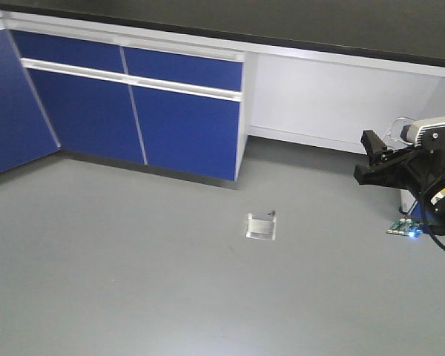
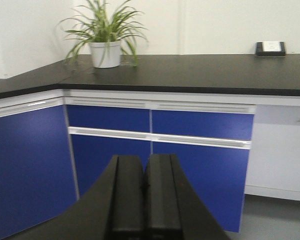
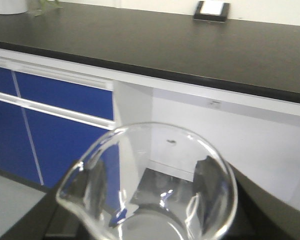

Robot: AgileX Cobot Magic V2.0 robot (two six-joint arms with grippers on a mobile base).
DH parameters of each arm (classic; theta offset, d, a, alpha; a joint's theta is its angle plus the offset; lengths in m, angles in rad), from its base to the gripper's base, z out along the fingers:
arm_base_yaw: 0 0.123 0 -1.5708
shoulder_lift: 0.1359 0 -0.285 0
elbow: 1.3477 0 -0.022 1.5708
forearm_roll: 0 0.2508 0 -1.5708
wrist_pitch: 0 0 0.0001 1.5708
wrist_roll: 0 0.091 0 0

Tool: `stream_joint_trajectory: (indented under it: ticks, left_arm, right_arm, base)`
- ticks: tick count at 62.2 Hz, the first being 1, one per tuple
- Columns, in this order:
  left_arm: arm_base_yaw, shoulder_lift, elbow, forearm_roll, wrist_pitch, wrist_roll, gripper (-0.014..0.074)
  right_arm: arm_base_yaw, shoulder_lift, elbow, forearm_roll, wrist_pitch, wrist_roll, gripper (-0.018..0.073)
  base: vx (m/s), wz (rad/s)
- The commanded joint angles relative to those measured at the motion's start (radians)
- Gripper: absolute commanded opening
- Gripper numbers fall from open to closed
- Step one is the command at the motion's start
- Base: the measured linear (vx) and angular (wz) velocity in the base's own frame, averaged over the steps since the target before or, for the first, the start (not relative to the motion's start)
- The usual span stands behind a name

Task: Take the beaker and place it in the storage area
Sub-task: 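Drive the base to the other black bench with the wall socket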

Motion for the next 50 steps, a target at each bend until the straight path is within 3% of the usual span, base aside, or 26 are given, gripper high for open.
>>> stream_joint_trajectory:
  ticks: [1, 22, 50]
  left_arm:
    - [0.000, -0.015, -0.020, -0.001, -0.082, -0.010, -0.0006]
    - [0.000, -0.015, -0.020, -0.001, -0.081, -0.010, -0.0006]
    - [0.000, -0.015, -0.020, -0.001, -0.081, -0.010, -0.0006]
  right_arm:
    - [-0.004, -0.025, -0.023, -0.010, -0.094, -0.004, 0.0106]
    - [-0.004, -0.025, -0.023, -0.076, -0.093, -0.004, 0.0106]
    - [-0.007, 0.046, -0.023, -0.021, -0.160, -0.004, 0.0106]
  base:
    - [0.10, -0.38]
    - [0.06, -0.25]
    - [0.03, -0.10]
